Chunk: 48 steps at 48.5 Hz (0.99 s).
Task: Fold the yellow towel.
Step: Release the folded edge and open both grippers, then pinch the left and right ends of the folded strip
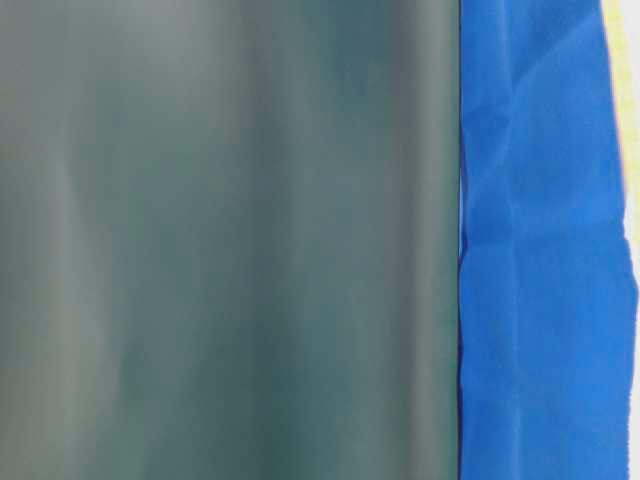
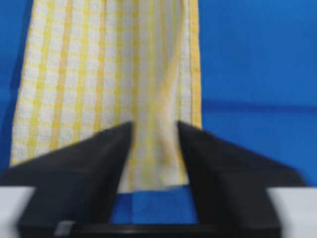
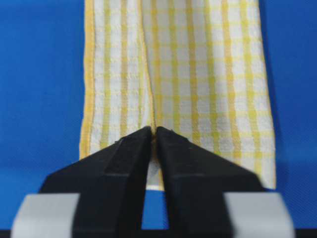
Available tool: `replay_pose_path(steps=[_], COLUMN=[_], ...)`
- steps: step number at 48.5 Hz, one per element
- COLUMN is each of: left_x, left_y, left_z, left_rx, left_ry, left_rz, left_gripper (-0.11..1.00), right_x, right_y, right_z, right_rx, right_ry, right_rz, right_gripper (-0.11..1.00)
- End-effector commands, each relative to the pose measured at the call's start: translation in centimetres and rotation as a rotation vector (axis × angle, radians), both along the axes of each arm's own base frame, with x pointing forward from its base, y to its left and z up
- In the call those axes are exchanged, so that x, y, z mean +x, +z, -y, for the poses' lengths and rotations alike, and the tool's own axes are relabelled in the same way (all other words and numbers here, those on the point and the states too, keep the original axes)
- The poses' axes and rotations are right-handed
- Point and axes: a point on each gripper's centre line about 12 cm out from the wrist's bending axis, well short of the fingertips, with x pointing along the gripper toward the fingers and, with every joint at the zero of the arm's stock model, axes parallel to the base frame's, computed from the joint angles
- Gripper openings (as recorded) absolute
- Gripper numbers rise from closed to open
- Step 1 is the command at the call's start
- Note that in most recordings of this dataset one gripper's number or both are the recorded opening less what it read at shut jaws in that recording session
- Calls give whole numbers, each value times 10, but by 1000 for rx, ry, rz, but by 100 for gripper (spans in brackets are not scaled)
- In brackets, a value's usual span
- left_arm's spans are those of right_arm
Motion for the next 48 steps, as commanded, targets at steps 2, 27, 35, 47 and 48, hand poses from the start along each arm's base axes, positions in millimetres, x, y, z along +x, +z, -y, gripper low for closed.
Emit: replay_pose_path(steps=[2, 27, 35, 47, 48], left_x=[5, 11, 18, 30, 31], left_y=[10, 20, 11, -15, -18], left_z=[-1, -28, -42, -49, -50], left_rx=[-4, 8, 19, 60, 63], left_ry=[5, 110, 163, 165, 166], left_rz=[38, 67, 6, -108, -117], left_gripper=[52, 63, 63, 63, 63], right_x=[7, 5, 8, 22, 23], right_y=[11, 24, 14, -7, -9], right_z=[-3, 22, 44, 57, 57], right_rx=[-1, -25, -30, -41, -41], right_ry=[14, -54, -133, -162, -161], right_rz=[40, 74, 4, -88, -96], right_gripper=[30, 75, 76, 75, 75])
